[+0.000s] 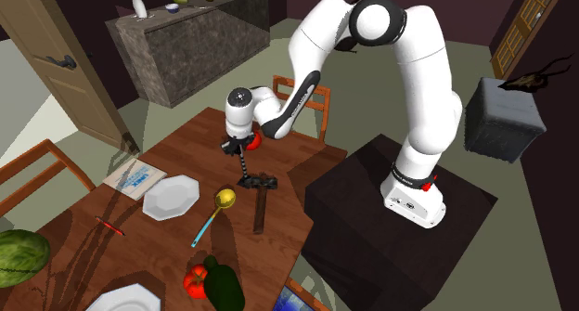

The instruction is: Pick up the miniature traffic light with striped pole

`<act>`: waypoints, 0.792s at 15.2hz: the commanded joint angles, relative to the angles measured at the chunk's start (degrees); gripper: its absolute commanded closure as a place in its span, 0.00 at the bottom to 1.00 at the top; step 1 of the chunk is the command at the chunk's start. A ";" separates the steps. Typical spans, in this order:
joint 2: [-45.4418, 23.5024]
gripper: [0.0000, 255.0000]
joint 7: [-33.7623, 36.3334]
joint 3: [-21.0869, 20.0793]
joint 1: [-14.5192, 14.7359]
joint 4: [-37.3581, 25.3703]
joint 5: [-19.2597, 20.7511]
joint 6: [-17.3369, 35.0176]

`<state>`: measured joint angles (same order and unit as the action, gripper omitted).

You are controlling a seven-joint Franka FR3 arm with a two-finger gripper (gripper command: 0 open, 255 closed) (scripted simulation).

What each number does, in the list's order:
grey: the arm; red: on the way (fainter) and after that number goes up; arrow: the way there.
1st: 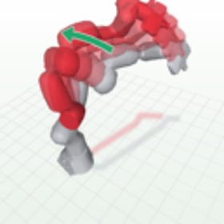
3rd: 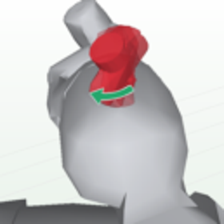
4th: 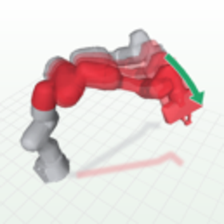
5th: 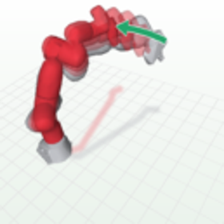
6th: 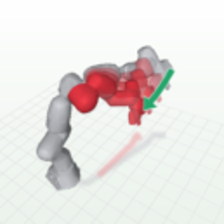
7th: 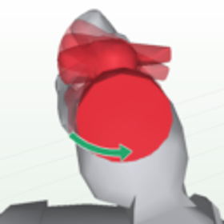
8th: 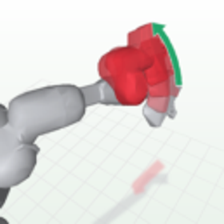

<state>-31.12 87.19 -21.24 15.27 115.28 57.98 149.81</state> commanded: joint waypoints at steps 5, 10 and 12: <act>3.44 1.00 -3.55 -2.26 -1.69 0.97 -3.86 -1.78; 6.42 1.00 -6.73 -4.21 -3.13 1.55 -7.42 -3.48; 7.59 1.00 -8.00 -4.96 -3.69 1.69 -8.85 -4.19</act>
<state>-24.15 79.90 -25.79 11.87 116.95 49.93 146.04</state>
